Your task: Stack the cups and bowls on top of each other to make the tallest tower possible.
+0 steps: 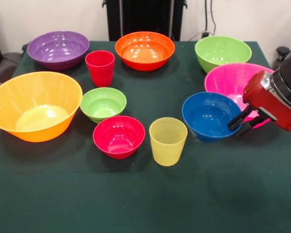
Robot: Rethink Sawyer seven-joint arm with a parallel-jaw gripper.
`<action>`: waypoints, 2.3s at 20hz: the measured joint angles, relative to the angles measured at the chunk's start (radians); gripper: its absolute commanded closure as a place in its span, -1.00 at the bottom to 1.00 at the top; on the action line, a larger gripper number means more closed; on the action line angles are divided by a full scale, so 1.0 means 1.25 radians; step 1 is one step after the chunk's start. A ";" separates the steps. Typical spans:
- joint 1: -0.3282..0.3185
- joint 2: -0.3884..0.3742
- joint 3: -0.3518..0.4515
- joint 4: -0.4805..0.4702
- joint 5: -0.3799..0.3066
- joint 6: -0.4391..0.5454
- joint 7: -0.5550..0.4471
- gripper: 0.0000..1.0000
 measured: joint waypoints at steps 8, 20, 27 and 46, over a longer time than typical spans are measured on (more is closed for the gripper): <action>0.000 -0.005 0.003 0.008 0.000 -0.009 0.000 1.00; 0.000 -0.029 0.033 0.075 0.000 -0.100 0.000 1.00; 0.000 -0.045 0.041 0.117 0.000 -0.139 0.000 1.00; 0.005 -0.061 0.048 0.167 -0.035 -0.146 0.000 1.00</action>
